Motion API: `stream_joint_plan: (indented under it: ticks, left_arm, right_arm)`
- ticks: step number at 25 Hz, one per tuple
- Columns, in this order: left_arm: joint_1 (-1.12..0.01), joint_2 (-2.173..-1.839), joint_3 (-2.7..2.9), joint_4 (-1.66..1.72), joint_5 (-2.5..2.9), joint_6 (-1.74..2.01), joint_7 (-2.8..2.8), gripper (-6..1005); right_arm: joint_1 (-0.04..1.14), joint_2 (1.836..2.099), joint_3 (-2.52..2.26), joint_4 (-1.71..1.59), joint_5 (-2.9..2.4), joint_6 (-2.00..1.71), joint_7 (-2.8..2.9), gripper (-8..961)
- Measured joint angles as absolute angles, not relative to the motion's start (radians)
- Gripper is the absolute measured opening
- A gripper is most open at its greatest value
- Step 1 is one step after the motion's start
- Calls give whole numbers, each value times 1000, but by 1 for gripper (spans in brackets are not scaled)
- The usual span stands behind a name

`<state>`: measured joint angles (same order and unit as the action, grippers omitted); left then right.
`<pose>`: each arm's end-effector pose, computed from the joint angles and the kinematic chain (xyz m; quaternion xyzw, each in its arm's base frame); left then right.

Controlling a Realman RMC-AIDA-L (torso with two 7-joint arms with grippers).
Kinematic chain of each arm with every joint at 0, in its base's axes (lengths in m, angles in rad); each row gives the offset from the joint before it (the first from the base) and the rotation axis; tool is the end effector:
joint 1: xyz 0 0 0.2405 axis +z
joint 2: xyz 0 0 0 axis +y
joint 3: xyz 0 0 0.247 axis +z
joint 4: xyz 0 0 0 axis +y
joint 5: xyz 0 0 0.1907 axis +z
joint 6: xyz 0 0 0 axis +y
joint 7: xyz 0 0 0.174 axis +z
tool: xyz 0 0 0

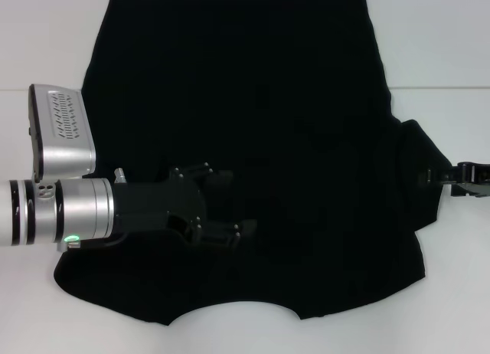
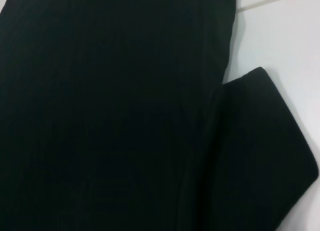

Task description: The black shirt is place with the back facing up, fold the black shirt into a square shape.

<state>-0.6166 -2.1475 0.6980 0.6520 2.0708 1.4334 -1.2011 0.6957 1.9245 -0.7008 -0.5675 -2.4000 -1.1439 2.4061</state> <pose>-0.2076 0.3400 -0.0546 -0.9616 -0.1110 -0.2010 0.1506 0.3029 0.3953 0.0224 -0.7476 0.6108 0.0835 0.2469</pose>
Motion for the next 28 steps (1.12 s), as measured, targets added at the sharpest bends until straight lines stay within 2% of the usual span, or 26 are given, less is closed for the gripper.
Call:
stream_joint_plan:
  ticks: [4, 9, 20, 25, 28]
  left_arm:
    - [-617, -2148, 699, 652, 2071, 1430, -1202, 950]
    - [-617, -2147, 696, 662, 2071, 1416, -1204, 950]
    - [-617, -2146, 691, 664, 2071, 1404, -1201, 949]
    - [-617, -2146, 690, 664, 2069, 1403, -1200, 950]
    - [-617, -2146, 690, 664, 2067, 1403, -1200, 950]
  right_arm:
    - [698, 1941, -716, -558, -2401, -1100, 2410, 737]
    - [701, 1948, -723, -508, -2401, -1032, 2407, 709]
    - [694, 1977, -715, -506, -2396, -981, 2376, 493]
    - [696, 1982, -713, -517, -2395, -980, 2375, 252]
    - [695, 1982, -711, -531, -2393, -979, 2374, 141]
